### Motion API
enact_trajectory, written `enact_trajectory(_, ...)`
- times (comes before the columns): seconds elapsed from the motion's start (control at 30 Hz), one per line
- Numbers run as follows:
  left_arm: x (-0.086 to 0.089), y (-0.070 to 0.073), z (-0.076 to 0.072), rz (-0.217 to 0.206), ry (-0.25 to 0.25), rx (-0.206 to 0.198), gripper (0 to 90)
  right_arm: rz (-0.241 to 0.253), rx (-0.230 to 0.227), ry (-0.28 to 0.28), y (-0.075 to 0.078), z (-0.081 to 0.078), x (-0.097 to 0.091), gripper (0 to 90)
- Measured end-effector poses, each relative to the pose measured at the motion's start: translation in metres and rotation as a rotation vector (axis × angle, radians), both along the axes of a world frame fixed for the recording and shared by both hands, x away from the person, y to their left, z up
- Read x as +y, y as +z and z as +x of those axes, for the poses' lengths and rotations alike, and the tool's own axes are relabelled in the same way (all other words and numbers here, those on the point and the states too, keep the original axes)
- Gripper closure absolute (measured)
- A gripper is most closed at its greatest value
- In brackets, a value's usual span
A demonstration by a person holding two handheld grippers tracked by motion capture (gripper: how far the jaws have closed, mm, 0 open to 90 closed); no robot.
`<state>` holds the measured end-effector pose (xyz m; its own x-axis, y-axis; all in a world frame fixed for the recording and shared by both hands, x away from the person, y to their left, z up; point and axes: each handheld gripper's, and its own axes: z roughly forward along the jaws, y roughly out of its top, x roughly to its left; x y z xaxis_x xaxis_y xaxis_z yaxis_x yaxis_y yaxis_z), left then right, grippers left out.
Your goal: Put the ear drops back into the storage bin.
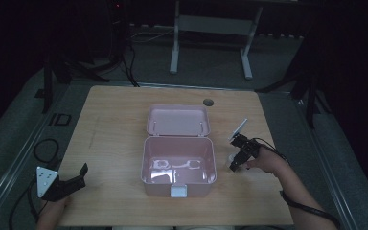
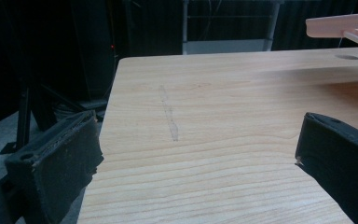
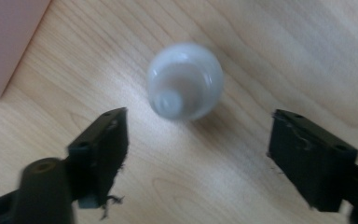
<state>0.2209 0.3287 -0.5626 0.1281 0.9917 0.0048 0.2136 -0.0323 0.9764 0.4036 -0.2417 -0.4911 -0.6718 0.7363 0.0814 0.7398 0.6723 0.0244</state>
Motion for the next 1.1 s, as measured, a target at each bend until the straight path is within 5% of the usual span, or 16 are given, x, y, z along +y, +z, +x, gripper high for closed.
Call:
enact_trajectory(0.4,0.0,0.0,0.0,0.002,-0.001,-0.001,0.4,-0.028,0.002,0.033,-0.009,0.009,0.017,29.4)
enact_trajectory(0.87,0.0,0.0,0.0,0.003,-0.002,-0.003,0.4,-0.068,0.011,0.087,-0.013,0.012,0.025,58.3)
enact_trajectory(1.1,0.0,0.0,0.0,0.002,-0.004,-0.004,0.4,-0.097,0.001,0.128,-0.011,0.01,0.025,59.4)
